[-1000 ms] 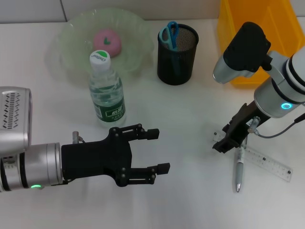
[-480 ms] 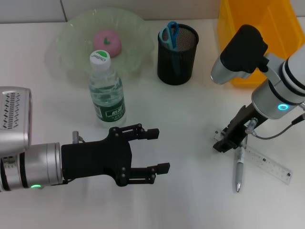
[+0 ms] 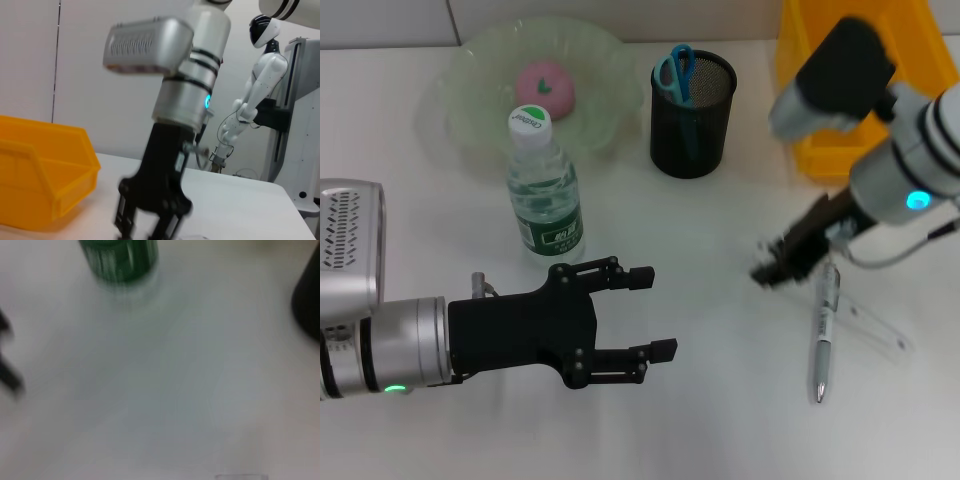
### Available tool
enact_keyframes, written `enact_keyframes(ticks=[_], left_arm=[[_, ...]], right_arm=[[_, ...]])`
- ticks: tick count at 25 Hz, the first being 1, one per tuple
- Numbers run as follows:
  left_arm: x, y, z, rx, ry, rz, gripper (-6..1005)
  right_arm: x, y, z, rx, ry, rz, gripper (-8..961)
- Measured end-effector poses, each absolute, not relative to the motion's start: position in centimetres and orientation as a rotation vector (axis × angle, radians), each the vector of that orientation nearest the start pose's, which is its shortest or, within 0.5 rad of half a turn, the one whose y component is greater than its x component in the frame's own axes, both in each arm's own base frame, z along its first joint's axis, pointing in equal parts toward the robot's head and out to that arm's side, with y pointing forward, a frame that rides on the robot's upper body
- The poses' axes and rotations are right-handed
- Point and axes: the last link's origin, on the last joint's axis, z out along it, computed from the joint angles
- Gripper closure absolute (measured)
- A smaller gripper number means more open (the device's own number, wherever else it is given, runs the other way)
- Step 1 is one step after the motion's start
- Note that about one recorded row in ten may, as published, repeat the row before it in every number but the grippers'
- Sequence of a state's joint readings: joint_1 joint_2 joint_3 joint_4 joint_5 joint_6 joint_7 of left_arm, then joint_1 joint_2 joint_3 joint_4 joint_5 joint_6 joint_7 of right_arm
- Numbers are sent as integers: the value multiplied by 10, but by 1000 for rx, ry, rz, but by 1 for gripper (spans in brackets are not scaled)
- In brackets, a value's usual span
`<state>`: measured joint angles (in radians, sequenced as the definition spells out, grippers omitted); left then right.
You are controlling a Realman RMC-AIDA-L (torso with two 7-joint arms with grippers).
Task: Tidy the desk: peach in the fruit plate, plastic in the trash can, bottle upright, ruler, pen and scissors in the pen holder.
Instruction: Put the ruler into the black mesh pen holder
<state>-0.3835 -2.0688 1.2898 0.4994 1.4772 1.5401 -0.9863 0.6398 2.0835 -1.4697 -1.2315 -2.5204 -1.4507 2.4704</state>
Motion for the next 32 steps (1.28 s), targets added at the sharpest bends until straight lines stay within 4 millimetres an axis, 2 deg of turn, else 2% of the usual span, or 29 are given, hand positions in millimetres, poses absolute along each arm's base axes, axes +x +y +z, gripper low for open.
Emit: enact_keyframes(ticks=[1,2,3,5,6,7,8,12,16,17,18,19,21,22,23,24,32], left_arm=[[-254,264,-62,-2864,-287,-921,202],[-254,264,-62,-2864,-287,-921,202],[-254,264,-62,-2864,-286,-921,202],[-254,264,-62,-2864,-286,-920,201],[-254,264,-62,-2864,-286,-920,201],[-254,264,-62,-2864,-286,-917,201],[-254,264,-62,-2864,-285,-916,201],[-254,264,-62,-2862,-286,-915,201],[-254,264,-62,-2862,-288,-916,201],[-254,264,-63,-2861,-291,-916,201],[-254,264,-63,-2861,-291,-916,201],[-254,264,-63,-2861,-291,-916,201],[-254,264,-63,-2861,-291,-916,202],[-254,264,-62,-2861,-290,-916,202],[-254,264,-62,-2860,-286,-919,202],[-254,264,-62,-2860,-285,-921,202],[-253,264,-62,-2863,-285,-923,202]], right_arm=[[168,360,-25,-2706,785,-401,572],[155,370,-2,-2653,768,-192,572],[155,370,-2,-2653,768,-192,572],[143,378,22,-2585,713,53,572],[138,382,32,-2552,674,189,573],[130,389,50,-2480,592,440,573],[130,389,50,-2480,592,440,573],[127,406,61,-2316,420,845,573],[128,415,51,-2265,310,956,573],[131,421,42,-2216,260,1025,572],[131,421,42,-2216,260,1025,572],[137,425,31,-2179,247,1059,572],[141,427,24,-2159,245,1076,573],[147,430,12,-2148,252,1075,573],[147,430,12,-2148,252,1075,573],[152,431,2,-2147,257,1055,573],[167,429,-26,-2190,332,985,572]])
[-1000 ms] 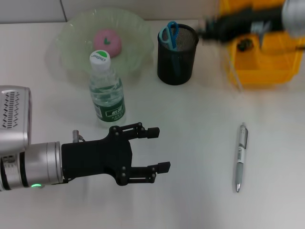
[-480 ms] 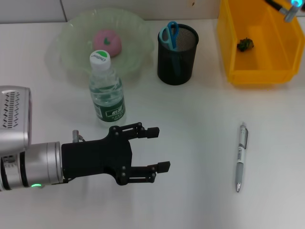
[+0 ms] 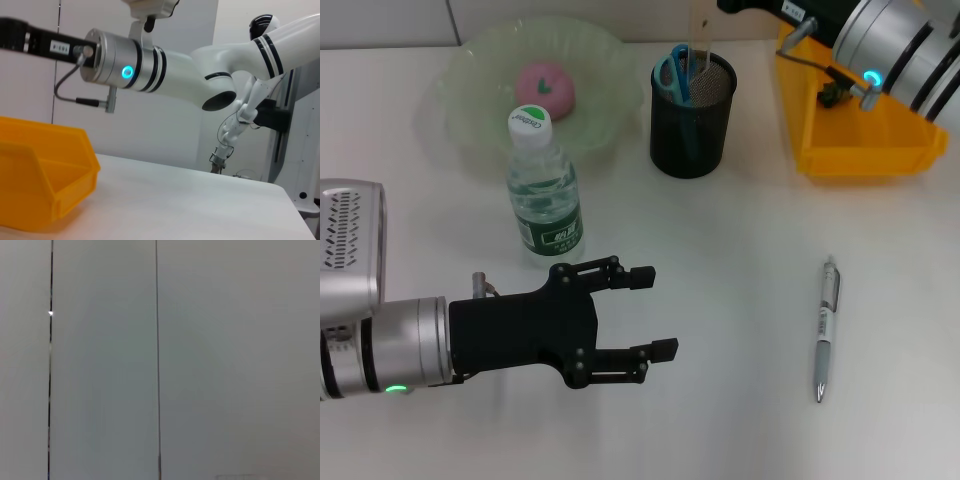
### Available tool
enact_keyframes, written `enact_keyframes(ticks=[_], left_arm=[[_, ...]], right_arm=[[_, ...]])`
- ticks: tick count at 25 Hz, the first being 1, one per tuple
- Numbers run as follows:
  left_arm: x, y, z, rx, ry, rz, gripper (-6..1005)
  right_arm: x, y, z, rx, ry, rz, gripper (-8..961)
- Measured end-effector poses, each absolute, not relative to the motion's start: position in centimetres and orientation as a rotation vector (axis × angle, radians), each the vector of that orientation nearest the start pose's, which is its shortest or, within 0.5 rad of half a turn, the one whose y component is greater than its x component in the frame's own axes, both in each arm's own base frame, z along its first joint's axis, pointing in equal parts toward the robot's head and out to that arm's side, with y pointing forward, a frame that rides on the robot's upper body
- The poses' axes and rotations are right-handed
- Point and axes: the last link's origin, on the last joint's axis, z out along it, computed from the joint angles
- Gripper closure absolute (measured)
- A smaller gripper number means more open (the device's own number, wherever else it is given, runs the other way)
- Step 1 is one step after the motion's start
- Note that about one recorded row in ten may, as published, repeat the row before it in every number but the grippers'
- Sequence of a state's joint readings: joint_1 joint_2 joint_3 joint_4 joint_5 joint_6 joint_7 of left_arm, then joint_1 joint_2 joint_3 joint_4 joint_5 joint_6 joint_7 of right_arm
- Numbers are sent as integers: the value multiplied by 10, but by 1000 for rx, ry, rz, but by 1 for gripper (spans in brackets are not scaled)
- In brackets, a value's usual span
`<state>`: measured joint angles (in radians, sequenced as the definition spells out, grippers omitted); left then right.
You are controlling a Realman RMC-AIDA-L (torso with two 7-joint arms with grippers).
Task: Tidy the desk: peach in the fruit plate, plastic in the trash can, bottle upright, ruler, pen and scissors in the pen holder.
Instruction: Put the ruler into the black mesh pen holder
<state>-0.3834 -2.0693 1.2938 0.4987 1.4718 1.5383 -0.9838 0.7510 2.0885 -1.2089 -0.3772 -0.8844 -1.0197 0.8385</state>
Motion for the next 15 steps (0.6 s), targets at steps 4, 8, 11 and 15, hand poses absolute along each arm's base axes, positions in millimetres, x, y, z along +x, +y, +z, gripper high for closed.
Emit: enact_keyframes(ticks=[4,8,11,15], left_arm=[[-253,264,-62,-2864,-280,-923,202],[-253,264,-62,-2866,-277,-924,201],[-253,264,-62,-2866,-274,-925,201],[-252,264,-62,-2864,-272,-928,201]], right_arm=[[170,429,-32,-2197,357,971,572],[172,428,-36,-2207,362,953,572],[175,428,-40,-2213,355,925,573],[180,431,-46,-2217,380,861,573]])
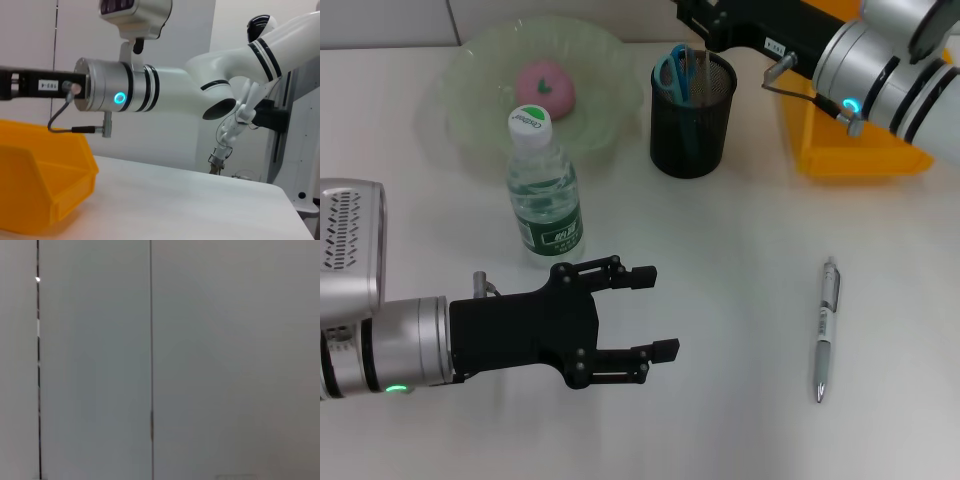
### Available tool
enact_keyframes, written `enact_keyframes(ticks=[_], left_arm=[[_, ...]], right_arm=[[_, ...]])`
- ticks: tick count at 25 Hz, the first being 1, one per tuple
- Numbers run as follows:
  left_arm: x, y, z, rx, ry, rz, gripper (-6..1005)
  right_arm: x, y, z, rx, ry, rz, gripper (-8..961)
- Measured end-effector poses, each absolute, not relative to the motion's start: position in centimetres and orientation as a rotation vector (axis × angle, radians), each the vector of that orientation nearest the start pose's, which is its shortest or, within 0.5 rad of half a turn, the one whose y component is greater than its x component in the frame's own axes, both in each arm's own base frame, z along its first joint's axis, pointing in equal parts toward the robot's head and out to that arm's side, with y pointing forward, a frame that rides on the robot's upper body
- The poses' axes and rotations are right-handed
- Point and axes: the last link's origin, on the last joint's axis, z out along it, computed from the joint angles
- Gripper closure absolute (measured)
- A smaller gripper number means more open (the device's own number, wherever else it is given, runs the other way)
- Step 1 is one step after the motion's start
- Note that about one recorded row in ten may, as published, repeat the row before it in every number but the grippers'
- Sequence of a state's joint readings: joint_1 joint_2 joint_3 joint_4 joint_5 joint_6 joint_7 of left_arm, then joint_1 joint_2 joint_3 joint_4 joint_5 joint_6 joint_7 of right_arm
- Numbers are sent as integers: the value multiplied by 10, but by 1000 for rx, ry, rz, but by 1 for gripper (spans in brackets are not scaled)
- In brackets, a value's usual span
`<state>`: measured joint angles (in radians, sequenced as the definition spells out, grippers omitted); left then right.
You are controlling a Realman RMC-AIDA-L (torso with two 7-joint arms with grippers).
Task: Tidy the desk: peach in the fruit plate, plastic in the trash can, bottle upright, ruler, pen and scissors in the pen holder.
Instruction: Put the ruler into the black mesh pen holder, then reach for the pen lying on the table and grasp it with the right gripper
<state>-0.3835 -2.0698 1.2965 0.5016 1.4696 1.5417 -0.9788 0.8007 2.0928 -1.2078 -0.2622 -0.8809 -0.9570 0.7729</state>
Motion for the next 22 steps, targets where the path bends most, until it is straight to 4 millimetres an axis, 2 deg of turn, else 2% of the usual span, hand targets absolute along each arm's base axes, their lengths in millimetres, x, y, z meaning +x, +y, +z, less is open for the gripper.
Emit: enact_keyframes(ticks=[10,16,22], left_arm=[[-252,264,-62,-2860,-271,-930,202],[-252,264,-62,-2859,-271,-931,202],[-253,264,-62,-2858,-276,-930,202]], right_arm=[[185,429,-49,-2223,391,838,572],[189,425,-48,-2221,399,845,513],[189,416,-40,-2218,386,941,437]])
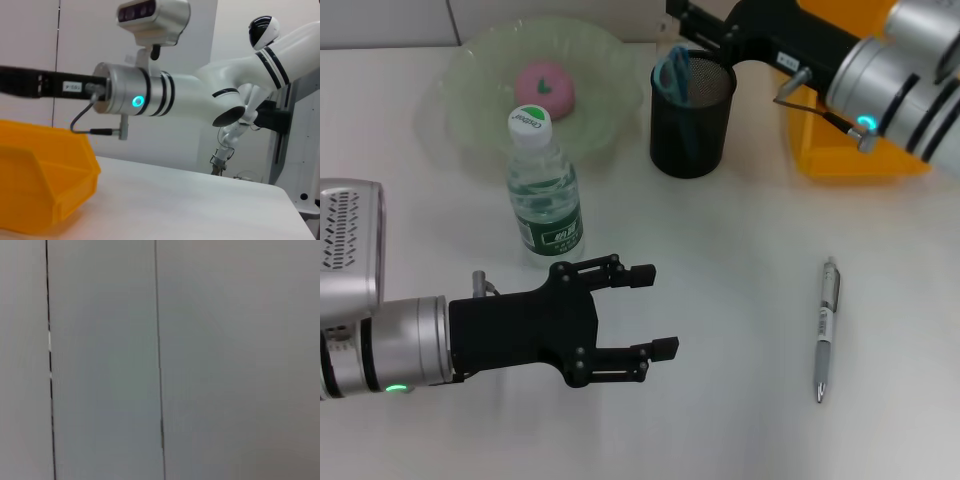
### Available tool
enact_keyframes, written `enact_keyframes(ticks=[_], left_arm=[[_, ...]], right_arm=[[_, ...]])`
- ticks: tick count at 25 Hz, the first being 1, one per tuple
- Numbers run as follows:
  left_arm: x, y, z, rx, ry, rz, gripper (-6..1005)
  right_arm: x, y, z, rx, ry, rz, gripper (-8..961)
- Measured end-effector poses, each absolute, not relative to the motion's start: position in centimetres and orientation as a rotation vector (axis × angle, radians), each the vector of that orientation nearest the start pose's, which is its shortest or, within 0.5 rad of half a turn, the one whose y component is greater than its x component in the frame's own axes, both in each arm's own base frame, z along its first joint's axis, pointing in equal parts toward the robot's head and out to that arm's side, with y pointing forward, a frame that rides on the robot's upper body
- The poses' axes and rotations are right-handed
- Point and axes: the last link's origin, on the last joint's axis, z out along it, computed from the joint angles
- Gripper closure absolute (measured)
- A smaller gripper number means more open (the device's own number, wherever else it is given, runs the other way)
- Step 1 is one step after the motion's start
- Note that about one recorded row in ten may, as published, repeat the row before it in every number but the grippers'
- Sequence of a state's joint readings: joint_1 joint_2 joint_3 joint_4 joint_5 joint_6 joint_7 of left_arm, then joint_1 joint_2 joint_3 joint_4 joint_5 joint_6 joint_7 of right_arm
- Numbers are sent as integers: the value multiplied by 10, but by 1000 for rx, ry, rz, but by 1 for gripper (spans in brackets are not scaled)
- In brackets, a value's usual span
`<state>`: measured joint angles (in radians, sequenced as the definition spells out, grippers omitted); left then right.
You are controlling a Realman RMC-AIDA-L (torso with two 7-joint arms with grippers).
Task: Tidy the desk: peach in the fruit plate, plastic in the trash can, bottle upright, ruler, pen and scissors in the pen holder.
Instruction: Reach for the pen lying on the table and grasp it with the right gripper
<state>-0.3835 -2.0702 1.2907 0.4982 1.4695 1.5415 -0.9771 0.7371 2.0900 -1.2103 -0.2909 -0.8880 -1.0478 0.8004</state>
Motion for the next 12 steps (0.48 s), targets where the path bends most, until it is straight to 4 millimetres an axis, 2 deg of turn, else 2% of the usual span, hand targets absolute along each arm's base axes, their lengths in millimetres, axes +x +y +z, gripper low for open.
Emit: enact_keyframes(ticks=[2,3,4,7,8,9,10,11,12], left_arm=[[-253,264,-61,-2857,-279,-929,201],[-254,263,-61,-2856,-281,-928,201],[-254,263,-61,-2856,-281,-928,201],[-254,262,-61,-2858,-285,-929,201],[-254,262,-61,-2859,-286,-929,201],[-254,262,-61,-2859,-286,-929,201],[-254,262,-61,-2859,-286,-929,201],[-254,262,-61,-2859,-286,-929,201],[-254,262,-61,-2859,-287,-929,201]], right_arm=[[190,411,-28,-2202,418,1029,399],[189,403,-11,-2198,459,1117,380],[189,403,-11,-2198,459,1117,362],[185,388,17,-2241,520,1162,323],[180,375,36,-2301,585,1111,314],[180,375,36,-2301,585,1111,304],[173,363,52,-2369,652,1000,294],[173,363,52,-2369,652,1000,236],[171,358,58,-2410,705,919,177]])
